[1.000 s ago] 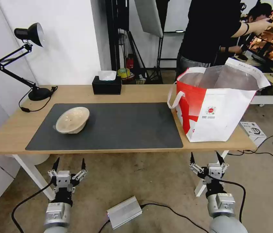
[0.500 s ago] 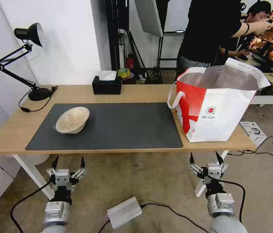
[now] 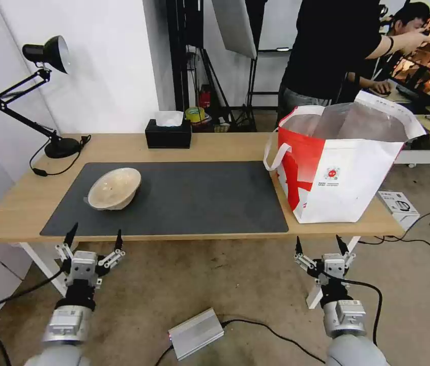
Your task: Pick up the trash from the table and place it into the takeout bag.
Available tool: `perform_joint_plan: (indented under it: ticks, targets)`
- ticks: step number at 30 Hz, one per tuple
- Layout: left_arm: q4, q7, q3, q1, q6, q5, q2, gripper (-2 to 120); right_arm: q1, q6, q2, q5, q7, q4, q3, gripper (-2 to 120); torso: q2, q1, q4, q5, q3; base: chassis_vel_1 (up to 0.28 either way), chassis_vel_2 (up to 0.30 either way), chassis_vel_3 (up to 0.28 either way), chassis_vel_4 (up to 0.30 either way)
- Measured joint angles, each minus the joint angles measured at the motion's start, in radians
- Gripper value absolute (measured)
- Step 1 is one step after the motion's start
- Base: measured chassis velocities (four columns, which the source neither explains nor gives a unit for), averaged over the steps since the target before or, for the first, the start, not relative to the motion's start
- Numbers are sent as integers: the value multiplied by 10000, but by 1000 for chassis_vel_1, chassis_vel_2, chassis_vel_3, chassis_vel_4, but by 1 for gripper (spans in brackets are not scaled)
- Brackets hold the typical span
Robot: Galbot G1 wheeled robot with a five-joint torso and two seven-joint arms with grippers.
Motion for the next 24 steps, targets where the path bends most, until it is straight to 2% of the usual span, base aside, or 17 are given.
perform_joint_plan:
  ticks: [7,13,14,17,18,21,24]
  targets:
    - [212,188,2,-376,2,-3,513,100,35,-49,-13,-15,-5,23,-59,100,-1,0,0,0,0,0,0,0,0]
    - [1078,497,399,-1233,2,-296,1887,100,73,-249,-56,-37,-7,93,-121,100,-1,0,-2,-1,0,0,0,0,0]
    - [1078,497,399,-1233,2,-296,1887,100,73,-249,-56,-37,-7,93,-121,100,-1,0,-2,-1,0,0,0,0,0]
    - [1521,587,632,-1588,-24,-522,2583,100,56,-256,-53,-66,-7,93,-158,100,-1,0,-1,1,0,0,0,0,0]
    - [1521,587,632,-1588,-24,-522,2583,100,56,-256,-53,-66,-7,93,-158,100,-1,0,-1,1,0,0,0,0,0]
    - [1880,687,769,-1922,-73,-685,3210,100,26,-257,-52,-78,-6,88,-161,100,-1,0,0,1,0,0,0,0,0]
    - [2077,745,852,-2123,-102,-736,3539,100,26,-257,-55,-83,-5,81,-160,100,-1,0,0,-2,1,0,0,0,0]
